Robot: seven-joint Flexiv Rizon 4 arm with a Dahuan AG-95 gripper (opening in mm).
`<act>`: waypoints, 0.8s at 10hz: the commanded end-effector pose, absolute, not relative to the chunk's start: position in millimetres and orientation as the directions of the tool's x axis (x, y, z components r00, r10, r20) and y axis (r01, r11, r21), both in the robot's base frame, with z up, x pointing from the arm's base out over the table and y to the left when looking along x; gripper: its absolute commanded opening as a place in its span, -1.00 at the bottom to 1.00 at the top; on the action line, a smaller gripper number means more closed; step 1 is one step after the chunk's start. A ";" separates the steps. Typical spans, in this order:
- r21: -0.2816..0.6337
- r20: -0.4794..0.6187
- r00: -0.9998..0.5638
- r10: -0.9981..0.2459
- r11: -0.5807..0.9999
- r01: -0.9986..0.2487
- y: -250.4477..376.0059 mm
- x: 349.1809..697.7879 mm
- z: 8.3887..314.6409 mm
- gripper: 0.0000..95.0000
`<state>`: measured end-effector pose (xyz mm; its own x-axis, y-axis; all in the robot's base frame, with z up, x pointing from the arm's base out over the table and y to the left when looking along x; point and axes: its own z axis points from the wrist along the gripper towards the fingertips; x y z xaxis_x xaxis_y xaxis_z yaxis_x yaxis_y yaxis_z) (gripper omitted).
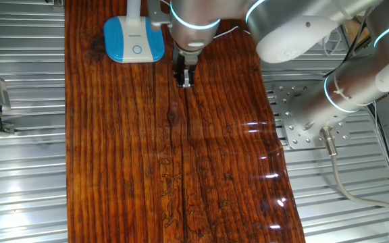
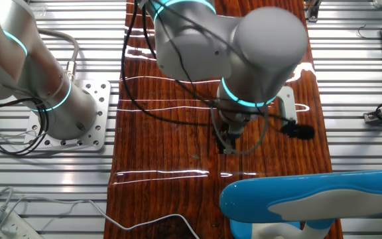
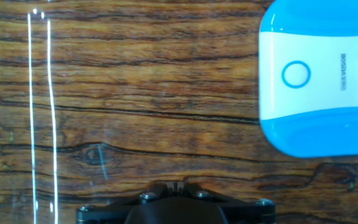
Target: Turn on the desk lamp by pressing the button
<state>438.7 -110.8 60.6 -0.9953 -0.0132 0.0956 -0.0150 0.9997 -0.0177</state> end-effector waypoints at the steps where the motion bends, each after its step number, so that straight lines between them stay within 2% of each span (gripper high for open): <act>1: 0.008 0.101 -0.994 -0.037 0.999 -0.036 -121.9 442.5 60.6 -1.00; 8: 0.029 0.096 -0.989 -0.114 0.993 -0.111 -149.5 440.3 56.4 -1.00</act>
